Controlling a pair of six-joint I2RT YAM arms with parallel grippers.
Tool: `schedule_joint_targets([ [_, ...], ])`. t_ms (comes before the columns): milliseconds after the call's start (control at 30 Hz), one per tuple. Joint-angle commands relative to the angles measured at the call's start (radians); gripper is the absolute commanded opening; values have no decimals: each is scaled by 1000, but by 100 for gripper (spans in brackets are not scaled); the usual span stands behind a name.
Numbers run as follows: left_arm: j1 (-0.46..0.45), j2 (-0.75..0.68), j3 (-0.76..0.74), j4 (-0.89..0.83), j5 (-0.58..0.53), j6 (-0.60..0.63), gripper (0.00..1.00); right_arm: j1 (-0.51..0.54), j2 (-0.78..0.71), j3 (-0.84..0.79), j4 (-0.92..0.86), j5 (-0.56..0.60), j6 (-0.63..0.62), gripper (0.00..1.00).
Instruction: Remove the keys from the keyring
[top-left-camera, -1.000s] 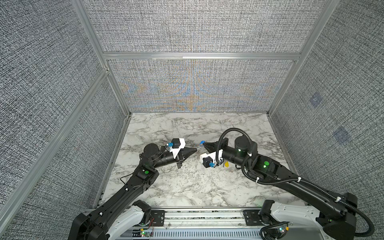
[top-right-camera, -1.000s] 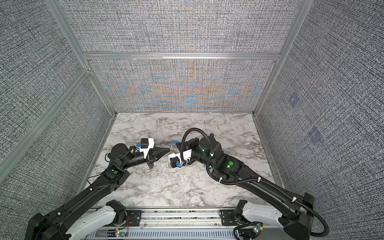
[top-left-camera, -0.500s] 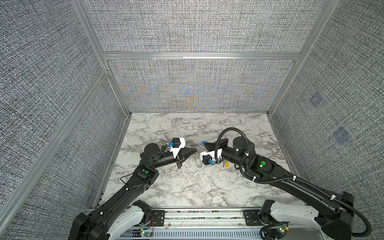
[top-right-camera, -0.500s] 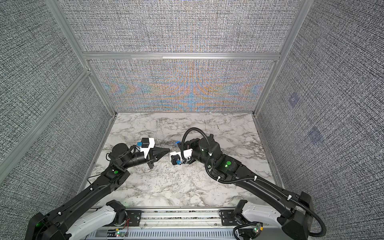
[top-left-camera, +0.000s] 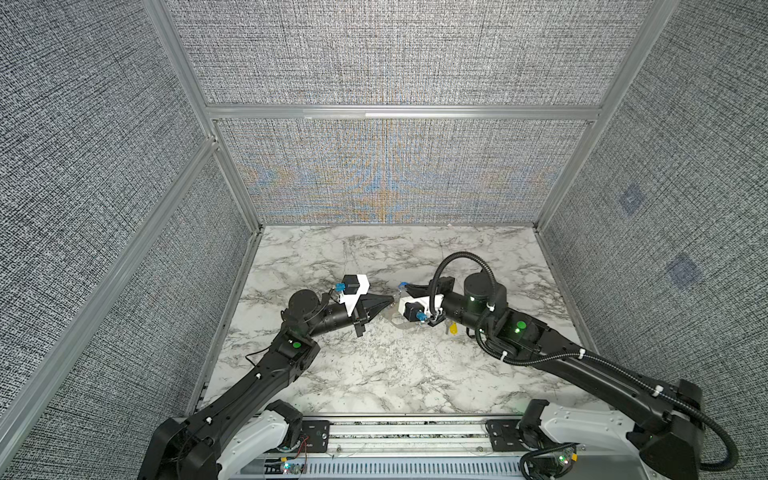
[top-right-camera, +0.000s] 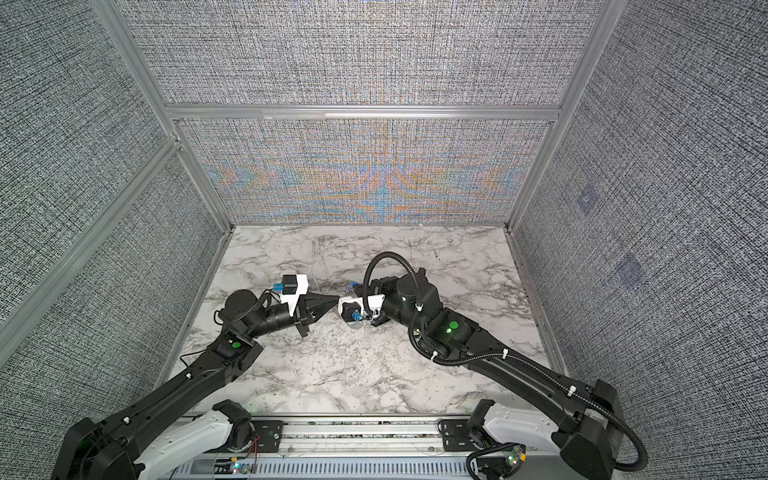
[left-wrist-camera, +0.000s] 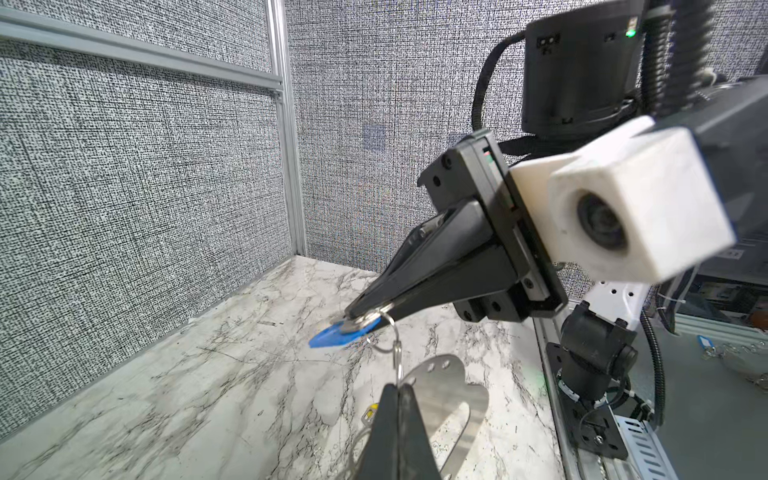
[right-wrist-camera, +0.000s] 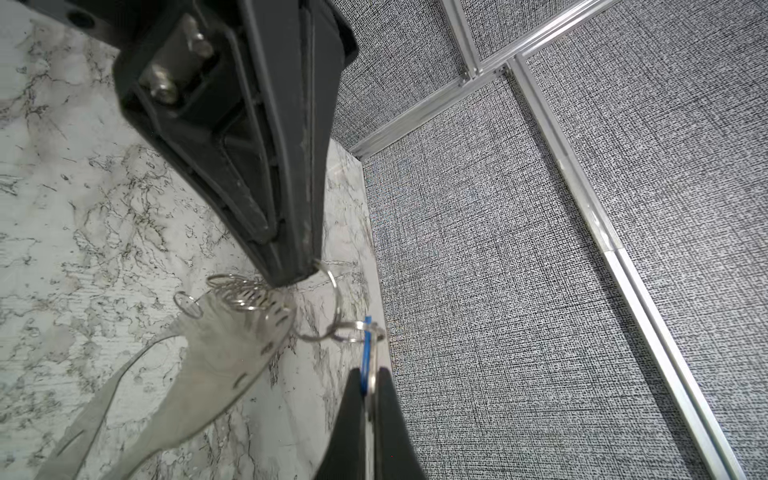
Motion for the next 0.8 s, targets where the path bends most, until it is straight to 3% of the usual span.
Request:
schedule_joint_targets([
  [0, 1, -4, -4, 79, -10, -28, 0, 0, -8, -15, 59, -4, 51, 0],
  [233, 4, 4, -3, 66, -3, -33, 0, 0, -20, -11, 48, 12, 65, 0],
  [533, 4, 19, -9, 37, 13, 2, 0, 0, -5, 72, -69, -31, -4, 0],
  [633, 4, 15, 15, -30, 9, 51, 19, 1, -3, 89, -105, -58, -30, 0],
  [767, 4, -2, 60, -138, -2, 142, 28, 0, 5, 113, -160, -78, -59, 0],
])
